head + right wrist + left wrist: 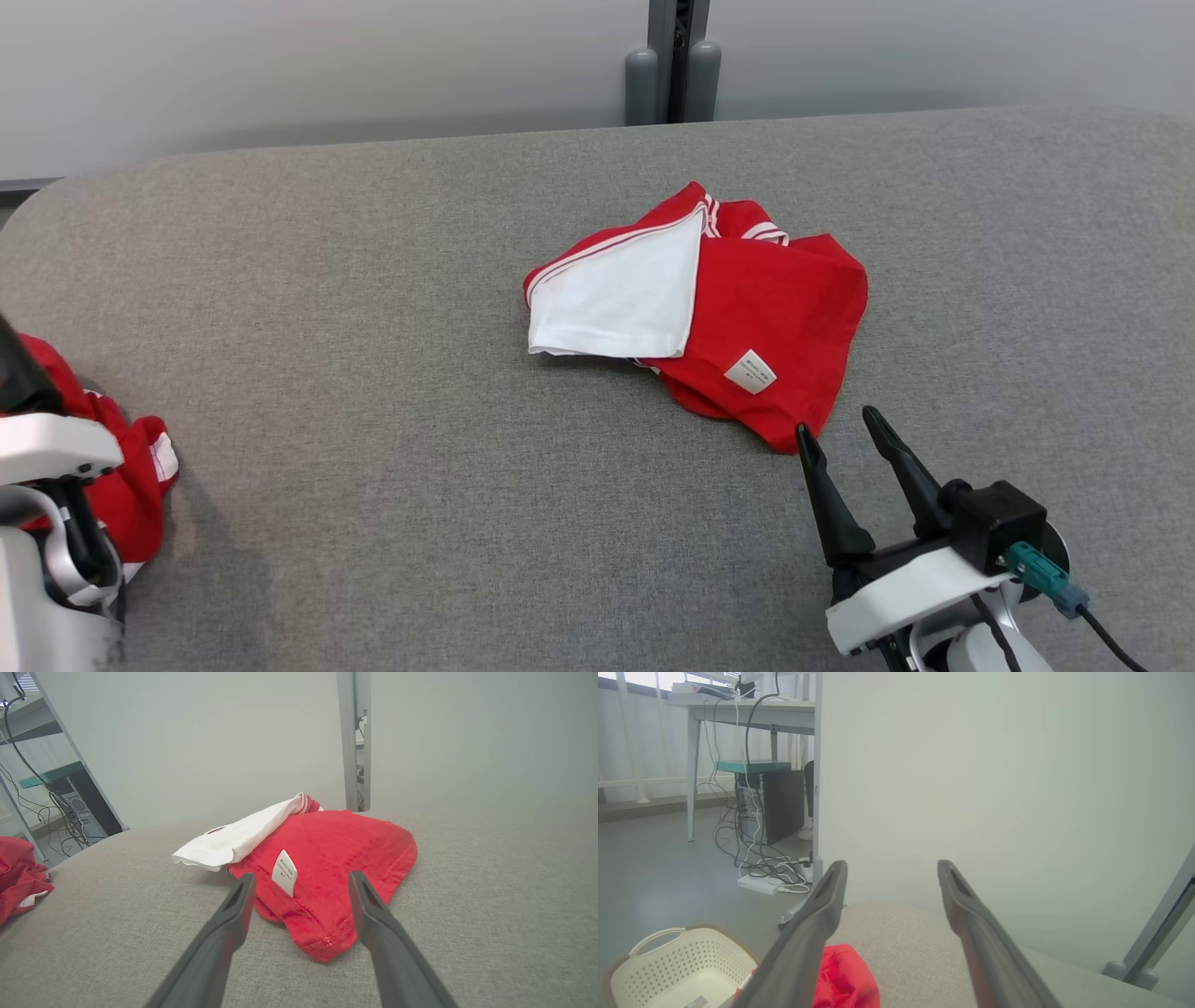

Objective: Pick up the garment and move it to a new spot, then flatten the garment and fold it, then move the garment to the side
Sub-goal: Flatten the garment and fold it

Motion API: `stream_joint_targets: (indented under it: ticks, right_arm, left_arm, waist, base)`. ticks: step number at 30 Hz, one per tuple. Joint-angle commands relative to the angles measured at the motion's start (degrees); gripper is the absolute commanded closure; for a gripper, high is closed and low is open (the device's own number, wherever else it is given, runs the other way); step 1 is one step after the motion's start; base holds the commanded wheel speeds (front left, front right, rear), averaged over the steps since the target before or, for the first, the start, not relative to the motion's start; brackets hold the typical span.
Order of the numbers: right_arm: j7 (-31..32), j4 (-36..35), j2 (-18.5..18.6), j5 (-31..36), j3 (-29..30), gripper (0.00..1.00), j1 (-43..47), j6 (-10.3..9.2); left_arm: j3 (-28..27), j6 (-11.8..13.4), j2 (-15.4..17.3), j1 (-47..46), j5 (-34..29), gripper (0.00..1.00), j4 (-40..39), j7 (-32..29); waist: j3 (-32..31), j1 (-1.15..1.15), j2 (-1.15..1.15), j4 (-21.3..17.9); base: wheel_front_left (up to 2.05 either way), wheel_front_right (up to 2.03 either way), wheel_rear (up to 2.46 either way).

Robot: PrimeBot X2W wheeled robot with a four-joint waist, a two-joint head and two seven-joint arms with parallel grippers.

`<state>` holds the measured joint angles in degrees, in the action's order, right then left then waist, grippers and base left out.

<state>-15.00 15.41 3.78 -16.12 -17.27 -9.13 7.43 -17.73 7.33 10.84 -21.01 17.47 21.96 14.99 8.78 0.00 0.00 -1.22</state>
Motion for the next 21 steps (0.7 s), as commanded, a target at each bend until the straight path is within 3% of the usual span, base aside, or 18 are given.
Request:
stream_joint_targets:
  ticks: [1,9,21]
  right_arm:
    - [-0.3,-0.3,0.2,0.5,0.2,0.0,-1.0,0.11]
    - [-0.3,-1.7,-0.1,1.4,1.1,0.0,-2.2,0.11]
    - [-0.3,-2.3,-0.6,1.7,2.9,0.0,-1.0,0.11]
  left_arm:
    - [-0.1,-0.8,-0.9,1.1,-1.0,0.0,-3.0,0.3]
    - [4.1,-5.6,-6.5,8.4,-4.6,0.0,-16.6,0.2]
    - [12.3,-8.2,-7.8,19.9,-7.1,0.0,-24.8,0.2]
  waist:
    - [0.0,0.0,0.0,0.0]
    - [-1.3,0.0,0.0,-1.3]
    - [-4.2,0.0,0.0,-3.5]
  base:
    - [0.0,0.0,0.0]
    - [0.0,0.0,0.0]
    - [0.0,0.0,0.0]
